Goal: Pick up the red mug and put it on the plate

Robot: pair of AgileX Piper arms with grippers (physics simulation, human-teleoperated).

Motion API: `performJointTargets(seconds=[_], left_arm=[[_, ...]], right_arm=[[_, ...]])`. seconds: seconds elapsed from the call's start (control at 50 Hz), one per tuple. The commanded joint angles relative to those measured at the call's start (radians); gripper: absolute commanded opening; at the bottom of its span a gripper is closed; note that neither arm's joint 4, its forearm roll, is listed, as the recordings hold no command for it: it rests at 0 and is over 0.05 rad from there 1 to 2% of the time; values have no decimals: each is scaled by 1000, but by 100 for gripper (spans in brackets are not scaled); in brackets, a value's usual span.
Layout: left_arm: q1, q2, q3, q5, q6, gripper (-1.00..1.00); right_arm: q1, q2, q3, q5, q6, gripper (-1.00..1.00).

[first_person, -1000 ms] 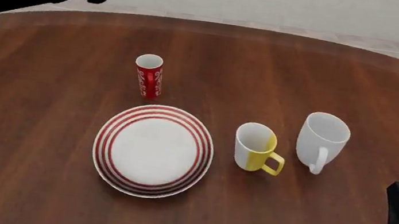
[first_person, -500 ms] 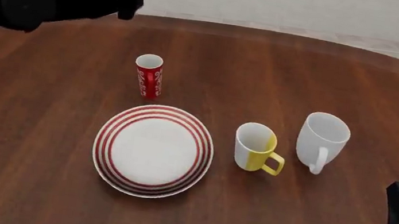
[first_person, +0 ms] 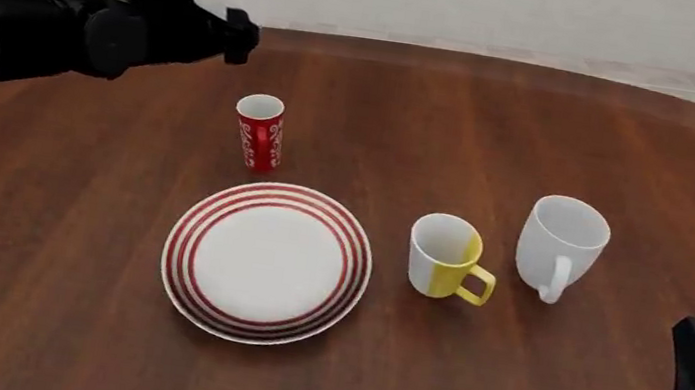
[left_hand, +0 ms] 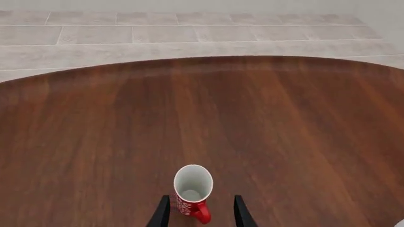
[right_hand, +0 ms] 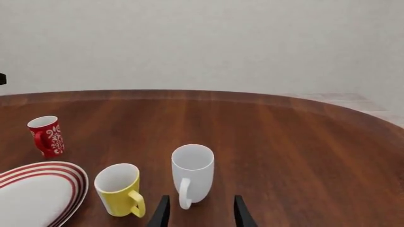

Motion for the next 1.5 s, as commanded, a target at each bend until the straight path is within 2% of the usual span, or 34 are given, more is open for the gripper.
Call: performJointTargets(seconds=[0.02, 0.46, 1.5], left_arm=[[9, 49, -1, -22, -15, 100], [11, 77, 42, -59, -42, 100], [1, 151, 93, -140, -75, 100]], right_arm=[[-1, 8, 0, -5, 4, 100], [0, 39, 0, -32, 9, 100], [2, 12, -1, -9, 0, 100]])
